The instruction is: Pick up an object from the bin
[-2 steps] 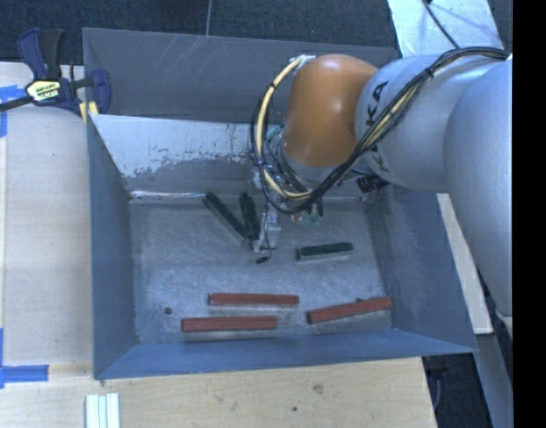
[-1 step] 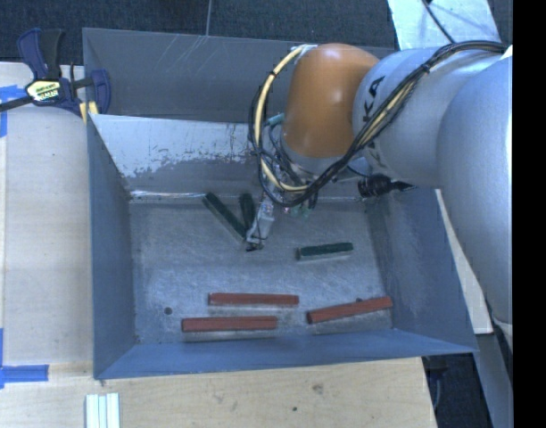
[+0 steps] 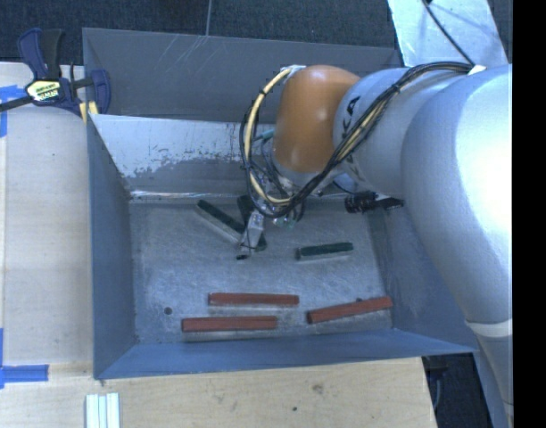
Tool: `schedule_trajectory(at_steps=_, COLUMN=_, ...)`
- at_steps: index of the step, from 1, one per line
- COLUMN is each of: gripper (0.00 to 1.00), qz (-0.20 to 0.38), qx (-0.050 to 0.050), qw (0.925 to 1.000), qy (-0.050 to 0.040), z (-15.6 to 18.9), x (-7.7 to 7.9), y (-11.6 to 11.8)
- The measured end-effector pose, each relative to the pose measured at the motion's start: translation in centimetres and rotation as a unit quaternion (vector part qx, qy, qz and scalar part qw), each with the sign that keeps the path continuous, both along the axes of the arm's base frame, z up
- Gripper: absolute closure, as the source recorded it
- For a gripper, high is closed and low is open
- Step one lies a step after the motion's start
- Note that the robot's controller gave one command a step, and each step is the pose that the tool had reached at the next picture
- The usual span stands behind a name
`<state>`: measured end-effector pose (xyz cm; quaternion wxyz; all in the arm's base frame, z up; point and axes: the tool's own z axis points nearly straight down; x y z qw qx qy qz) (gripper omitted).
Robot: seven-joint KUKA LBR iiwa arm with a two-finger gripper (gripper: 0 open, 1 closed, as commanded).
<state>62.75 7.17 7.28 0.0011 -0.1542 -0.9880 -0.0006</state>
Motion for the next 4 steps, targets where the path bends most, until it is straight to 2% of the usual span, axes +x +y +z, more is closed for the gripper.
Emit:
schedule_trajectory(at_steps=1, gripper=1.00, qz=-0.070, qx=0.000, qw=0.9975, qy=-0.0048, z=0.3, x=-0.6, y=0.3)
schedule_trajectory(at_steps=3, gripper=1.00, qz=-0.070, qx=0.000, qw=0.9975, qy=-0.0047, z=0.6, x=-0.7, y=0.3)
schedule_trajectory(at_steps=4, gripper=1.00, qz=-0.070, qx=-0.001, qw=0.9976, qy=0.0007, z=2.5, x=-0.9, y=0.2)
